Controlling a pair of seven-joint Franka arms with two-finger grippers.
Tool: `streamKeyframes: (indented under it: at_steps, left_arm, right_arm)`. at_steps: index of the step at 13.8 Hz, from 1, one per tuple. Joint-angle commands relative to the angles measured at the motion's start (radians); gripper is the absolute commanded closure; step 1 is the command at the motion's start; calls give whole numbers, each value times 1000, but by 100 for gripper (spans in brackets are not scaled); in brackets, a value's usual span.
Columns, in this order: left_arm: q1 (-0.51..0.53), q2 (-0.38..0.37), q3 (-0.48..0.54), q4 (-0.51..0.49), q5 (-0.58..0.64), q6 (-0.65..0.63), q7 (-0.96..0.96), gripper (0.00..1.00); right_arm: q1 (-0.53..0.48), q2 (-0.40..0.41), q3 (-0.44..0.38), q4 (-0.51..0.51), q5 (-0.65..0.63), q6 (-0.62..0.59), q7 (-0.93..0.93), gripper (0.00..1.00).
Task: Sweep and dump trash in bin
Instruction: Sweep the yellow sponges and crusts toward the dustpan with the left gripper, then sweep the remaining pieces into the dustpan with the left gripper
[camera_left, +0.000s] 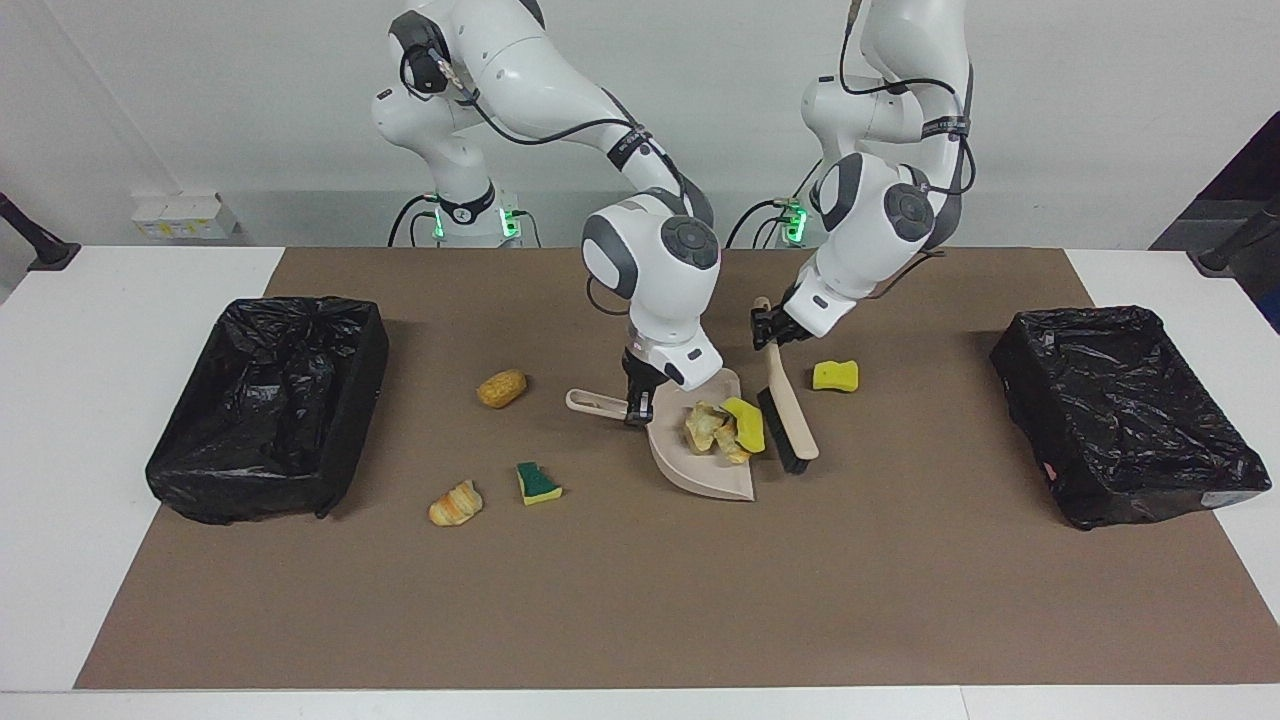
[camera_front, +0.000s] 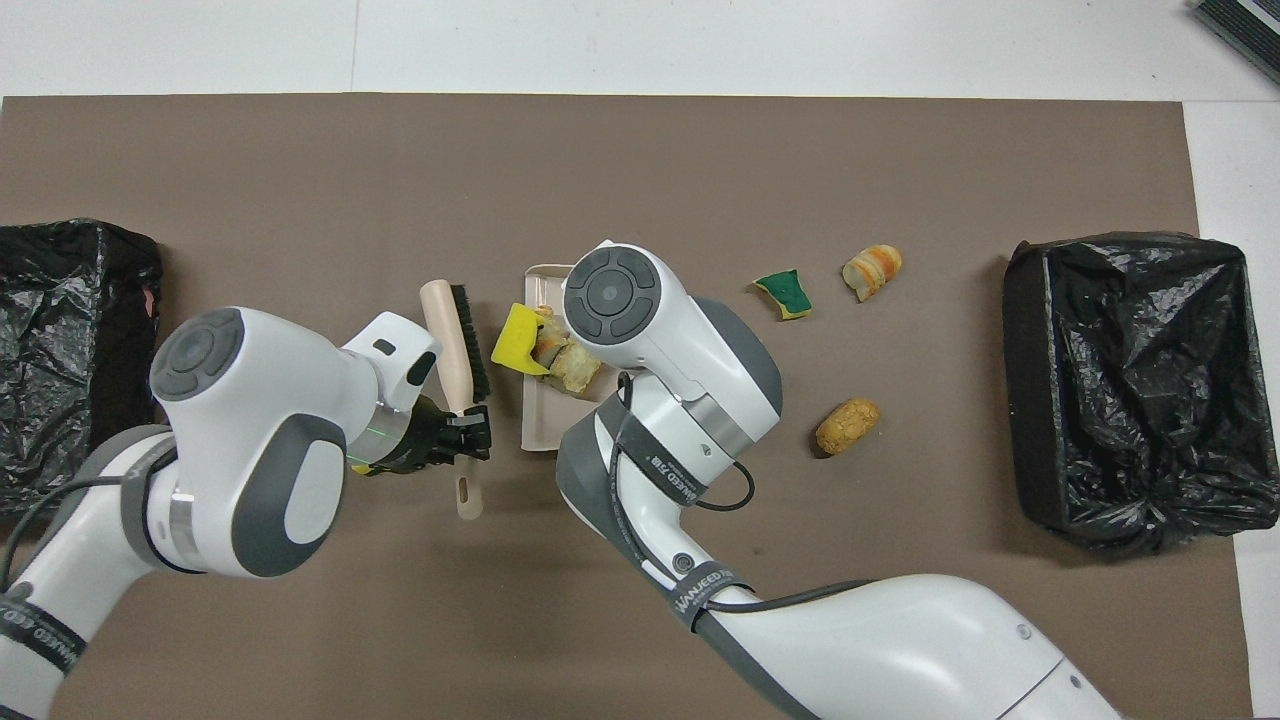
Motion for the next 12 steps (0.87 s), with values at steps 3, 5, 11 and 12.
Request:
streamKeyframes:
  at_steps: [3,5,11,12]
  left_arm:
    - [114,-132,1,8,147,-285,-155,100]
    - [138,-215,-1,-114,180,-270,-167,100]
    - [91,-273,-12,-345,205,-66,-190,100]
    - [89,-261,-12,-344,205,-25,-190,100]
  right_arm:
    - [-10,23,9,30,13,6,20,100]
    - [-11,23,9,30,13,6,20,100]
    - [-13,23,9,28,15,9,20,100]
    - [-13,23,9,30,15,9,22,100]
